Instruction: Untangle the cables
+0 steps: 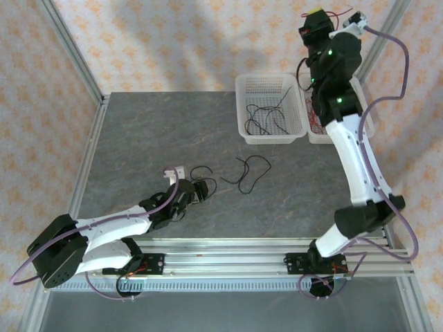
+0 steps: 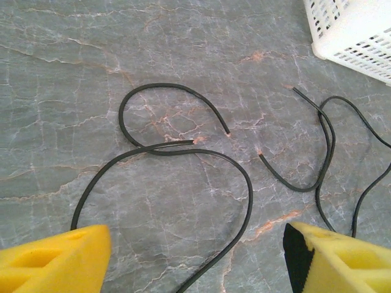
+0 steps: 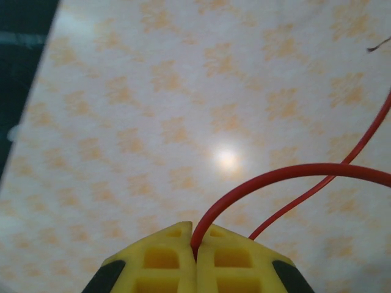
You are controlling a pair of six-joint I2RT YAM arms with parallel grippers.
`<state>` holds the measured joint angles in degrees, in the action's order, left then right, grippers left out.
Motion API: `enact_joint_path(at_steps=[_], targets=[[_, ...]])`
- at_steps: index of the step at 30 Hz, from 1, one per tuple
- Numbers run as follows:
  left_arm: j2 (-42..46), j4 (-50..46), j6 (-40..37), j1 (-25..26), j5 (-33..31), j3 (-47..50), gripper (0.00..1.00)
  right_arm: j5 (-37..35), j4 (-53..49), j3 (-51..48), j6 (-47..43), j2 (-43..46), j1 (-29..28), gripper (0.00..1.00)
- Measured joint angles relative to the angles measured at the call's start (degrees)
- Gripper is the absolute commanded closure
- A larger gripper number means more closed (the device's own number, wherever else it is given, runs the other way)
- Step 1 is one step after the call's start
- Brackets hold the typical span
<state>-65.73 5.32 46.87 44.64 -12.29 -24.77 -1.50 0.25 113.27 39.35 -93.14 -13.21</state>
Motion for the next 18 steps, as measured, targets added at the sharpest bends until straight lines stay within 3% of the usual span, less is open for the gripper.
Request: enact_joint_path(at_steps=[8, 18], targets=[[3.1, -3.8, 1.7, 0.4, -0.7, -1.0, 0.25, 10.6, -3.3, 6.2, 0.8, -16.0, 12.7, 1.00], [4.9, -9.2, 4.1, 0.7, -2.3, -1.8, 0.25, 14.2, -4.6, 5.8, 2.6, -27.4, 17.7, 1.00]])
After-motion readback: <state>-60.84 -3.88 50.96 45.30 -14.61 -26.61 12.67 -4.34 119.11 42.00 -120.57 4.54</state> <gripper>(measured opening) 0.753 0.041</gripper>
